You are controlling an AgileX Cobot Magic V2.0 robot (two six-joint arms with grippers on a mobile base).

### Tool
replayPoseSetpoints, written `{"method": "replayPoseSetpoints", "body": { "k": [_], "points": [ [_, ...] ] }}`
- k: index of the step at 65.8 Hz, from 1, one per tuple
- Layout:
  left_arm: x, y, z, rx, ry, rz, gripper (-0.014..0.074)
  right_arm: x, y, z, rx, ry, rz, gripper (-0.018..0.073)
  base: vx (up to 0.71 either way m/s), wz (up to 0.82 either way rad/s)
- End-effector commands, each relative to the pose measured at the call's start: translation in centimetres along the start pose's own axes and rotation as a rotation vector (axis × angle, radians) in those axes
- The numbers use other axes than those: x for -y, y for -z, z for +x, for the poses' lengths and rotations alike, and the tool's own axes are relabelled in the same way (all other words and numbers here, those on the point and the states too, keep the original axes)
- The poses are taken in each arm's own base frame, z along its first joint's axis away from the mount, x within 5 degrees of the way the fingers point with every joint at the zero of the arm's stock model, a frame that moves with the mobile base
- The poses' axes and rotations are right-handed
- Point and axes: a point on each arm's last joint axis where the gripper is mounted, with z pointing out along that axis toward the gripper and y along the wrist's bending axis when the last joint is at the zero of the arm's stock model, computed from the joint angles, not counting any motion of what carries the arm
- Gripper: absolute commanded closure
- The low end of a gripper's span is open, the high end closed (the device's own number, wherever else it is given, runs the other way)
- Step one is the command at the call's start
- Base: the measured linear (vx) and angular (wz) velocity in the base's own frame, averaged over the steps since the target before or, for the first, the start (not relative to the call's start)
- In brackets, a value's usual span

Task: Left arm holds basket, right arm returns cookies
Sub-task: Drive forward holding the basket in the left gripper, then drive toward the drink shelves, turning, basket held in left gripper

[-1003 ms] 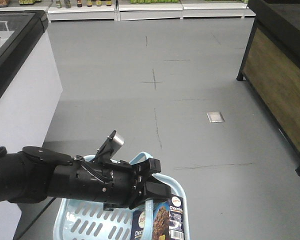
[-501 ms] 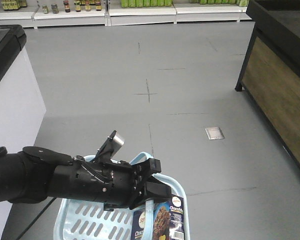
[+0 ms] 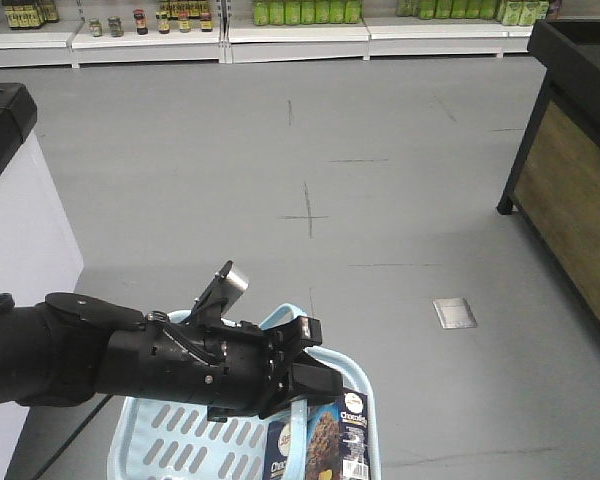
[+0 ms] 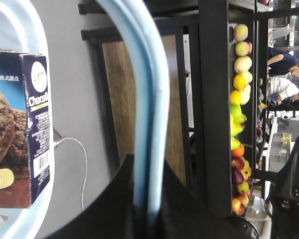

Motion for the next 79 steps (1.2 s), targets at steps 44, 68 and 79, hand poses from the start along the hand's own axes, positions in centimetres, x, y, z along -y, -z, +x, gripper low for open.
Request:
{"method": "replayPoseSetpoints", "body": {
  "k": [44, 68, 79],
  "points": [
    [2.47, 0.97, -0.18, 0.015, -0.006, 0.107, 0.0603, -0.02, 0.10, -0.73, 0.082, 0.002, -0.002, 0.0568, 0.42, 0.00],
    [2.47, 0.97, -0.18, 0.015, -0.006, 0.107, 0.0603, -0.02, 0.10, -0.73, 0.082, 0.002, -0.002, 0.0568, 0.45, 0.01],
    [2.47, 0.97, -0.18, 0.015, -0.006, 0.107, 0.0603, -0.02, 0.10, -0.73, 0.082, 0.002, -0.002, 0.0568, 0.45, 0.04]
  ]
}}
